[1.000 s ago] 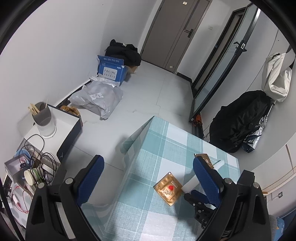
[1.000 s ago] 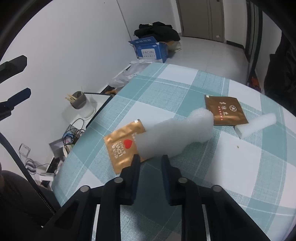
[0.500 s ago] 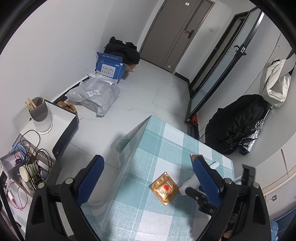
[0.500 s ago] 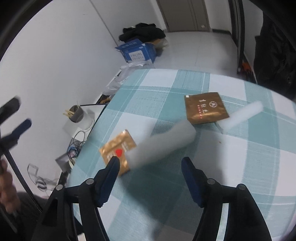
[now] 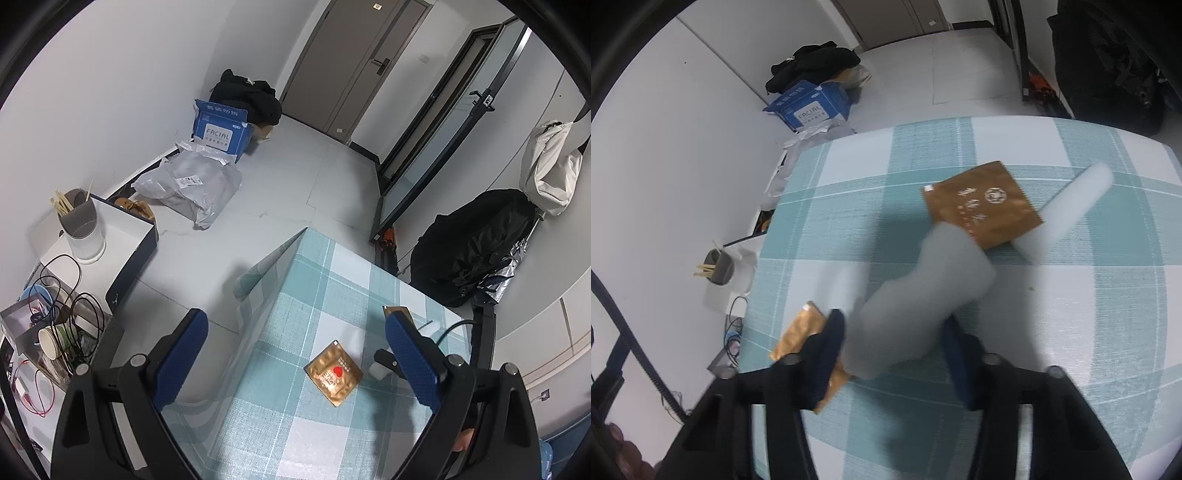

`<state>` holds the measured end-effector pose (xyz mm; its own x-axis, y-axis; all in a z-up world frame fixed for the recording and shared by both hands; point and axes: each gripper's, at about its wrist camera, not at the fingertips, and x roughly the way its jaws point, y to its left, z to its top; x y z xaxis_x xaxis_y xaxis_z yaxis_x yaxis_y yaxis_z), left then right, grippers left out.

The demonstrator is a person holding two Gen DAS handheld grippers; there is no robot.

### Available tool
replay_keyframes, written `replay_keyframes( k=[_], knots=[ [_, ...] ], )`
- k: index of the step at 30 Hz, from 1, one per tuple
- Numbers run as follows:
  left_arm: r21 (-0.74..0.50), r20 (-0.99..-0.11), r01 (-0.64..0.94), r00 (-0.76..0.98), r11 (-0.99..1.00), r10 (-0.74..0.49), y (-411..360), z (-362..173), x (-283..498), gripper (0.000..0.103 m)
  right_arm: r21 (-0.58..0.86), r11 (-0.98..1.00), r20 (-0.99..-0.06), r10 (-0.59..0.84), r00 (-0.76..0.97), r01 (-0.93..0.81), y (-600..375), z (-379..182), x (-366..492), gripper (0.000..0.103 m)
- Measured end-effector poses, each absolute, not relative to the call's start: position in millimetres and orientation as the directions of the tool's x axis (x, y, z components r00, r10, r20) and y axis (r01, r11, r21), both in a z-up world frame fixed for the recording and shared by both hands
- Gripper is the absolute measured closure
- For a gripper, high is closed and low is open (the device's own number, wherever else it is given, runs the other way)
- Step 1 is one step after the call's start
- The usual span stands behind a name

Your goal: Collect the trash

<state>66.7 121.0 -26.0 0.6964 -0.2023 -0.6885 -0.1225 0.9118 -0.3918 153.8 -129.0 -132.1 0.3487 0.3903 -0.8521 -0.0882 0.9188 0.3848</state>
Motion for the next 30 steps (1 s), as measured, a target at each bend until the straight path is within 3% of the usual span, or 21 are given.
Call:
replay_keyframes(
  k=[8, 19, 30],
  knots=[
    [-0.363, -0.704, -0.118, 0.684, 0.924, -0.189, 116, -30, 68, 0.008, 0.462, 0.883, -0.821, 0.461, 0.337, -0.084, -160, -136, 138, 0.062],
    [-0.269, -0.754, -0.033, 0.630, 0.963, -0.189, 87, -47, 77, 0.008, 0.316, 0.903, -0.844, 0.408, 0.348, -0.292, -183, -119, 86, 0.062],
    [-0.174, -0.873, 0.118, 0.441, 0.978, -0.209, 47, -90, 93, 0.008, 0.161, 0.931, -0.835, 0.305, 0.457, -0.328, -208, -108, 53, 0.062]
  ],
)
